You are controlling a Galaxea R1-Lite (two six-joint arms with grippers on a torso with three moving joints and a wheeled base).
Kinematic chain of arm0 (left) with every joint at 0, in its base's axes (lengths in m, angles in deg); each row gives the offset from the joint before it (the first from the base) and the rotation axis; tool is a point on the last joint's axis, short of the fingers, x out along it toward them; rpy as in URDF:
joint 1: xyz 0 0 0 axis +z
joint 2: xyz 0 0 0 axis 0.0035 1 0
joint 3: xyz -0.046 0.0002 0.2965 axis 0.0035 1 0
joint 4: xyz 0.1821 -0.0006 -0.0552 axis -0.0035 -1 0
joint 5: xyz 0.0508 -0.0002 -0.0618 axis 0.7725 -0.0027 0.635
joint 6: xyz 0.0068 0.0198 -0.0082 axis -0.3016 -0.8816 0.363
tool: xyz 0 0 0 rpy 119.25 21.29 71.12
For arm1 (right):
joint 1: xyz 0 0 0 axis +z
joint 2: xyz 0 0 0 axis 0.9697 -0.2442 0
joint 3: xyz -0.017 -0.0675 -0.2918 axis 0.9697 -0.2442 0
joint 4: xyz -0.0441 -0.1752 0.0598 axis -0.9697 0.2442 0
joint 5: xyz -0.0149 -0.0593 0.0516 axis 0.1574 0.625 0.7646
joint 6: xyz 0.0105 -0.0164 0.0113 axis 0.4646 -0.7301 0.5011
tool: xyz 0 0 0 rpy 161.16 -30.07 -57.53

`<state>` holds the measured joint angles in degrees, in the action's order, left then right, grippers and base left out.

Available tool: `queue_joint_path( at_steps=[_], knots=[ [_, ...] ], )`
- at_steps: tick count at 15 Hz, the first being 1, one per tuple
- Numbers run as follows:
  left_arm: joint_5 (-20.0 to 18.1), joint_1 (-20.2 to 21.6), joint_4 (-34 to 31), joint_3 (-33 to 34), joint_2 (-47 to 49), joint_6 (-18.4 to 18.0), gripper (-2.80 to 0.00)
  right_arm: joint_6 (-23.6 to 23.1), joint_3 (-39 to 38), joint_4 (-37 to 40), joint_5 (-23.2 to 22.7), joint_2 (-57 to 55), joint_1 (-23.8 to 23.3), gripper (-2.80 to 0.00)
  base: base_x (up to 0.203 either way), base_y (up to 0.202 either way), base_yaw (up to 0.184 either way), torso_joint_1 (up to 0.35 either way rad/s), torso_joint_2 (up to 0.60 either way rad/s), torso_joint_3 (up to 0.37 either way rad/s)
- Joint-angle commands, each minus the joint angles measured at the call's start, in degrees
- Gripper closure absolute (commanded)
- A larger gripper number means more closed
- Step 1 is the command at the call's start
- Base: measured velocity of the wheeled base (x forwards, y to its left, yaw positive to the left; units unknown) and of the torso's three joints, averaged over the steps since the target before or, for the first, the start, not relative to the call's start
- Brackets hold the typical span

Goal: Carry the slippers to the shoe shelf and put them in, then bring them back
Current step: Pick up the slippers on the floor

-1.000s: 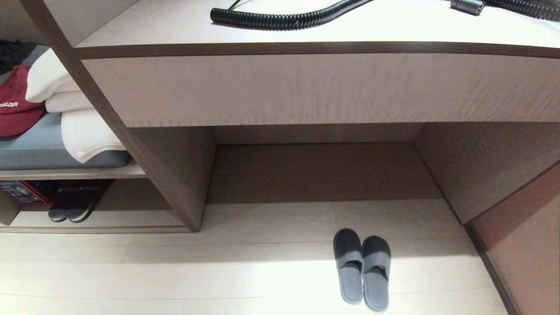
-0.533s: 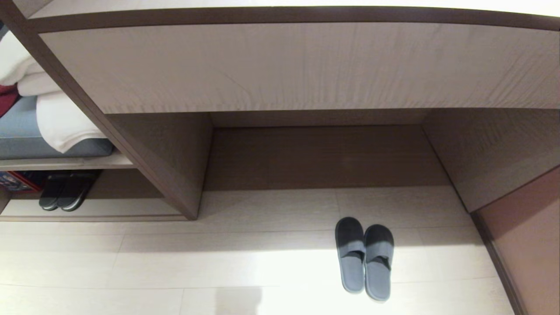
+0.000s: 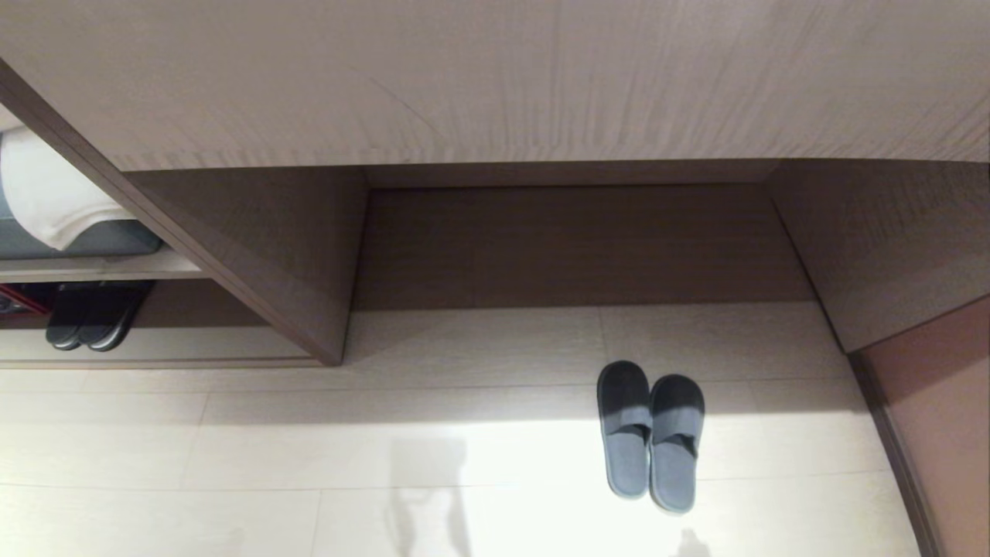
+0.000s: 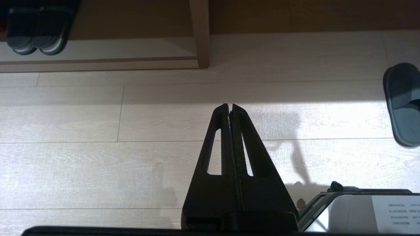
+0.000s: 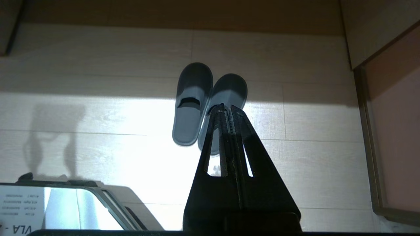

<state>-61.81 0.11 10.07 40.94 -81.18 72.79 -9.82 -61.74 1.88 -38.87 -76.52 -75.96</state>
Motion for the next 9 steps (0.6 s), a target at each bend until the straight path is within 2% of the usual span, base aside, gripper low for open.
queue_joint_path(
  at_steps=[1, 9],
  knots=[
    [0.02, 0.01, 0.0, 0.0, 0.0, 0.04, 0.0, -0.04, 0.0, 0.01, -0.01, 0.1, 0.01, 0.0, 0.0, 0.0, 0.0, -0.001, 0.0, -0.201],
    [0.02, 0.01, 0.09, 0.0, 0.0, 0.04, 0.0, 0.12, 0.0, 0.01, -0.01, 0.1, 0.01, 0.0, 0.0, 0.0, 0.0, 0.002, 0.0, -0.197]
  ],
)
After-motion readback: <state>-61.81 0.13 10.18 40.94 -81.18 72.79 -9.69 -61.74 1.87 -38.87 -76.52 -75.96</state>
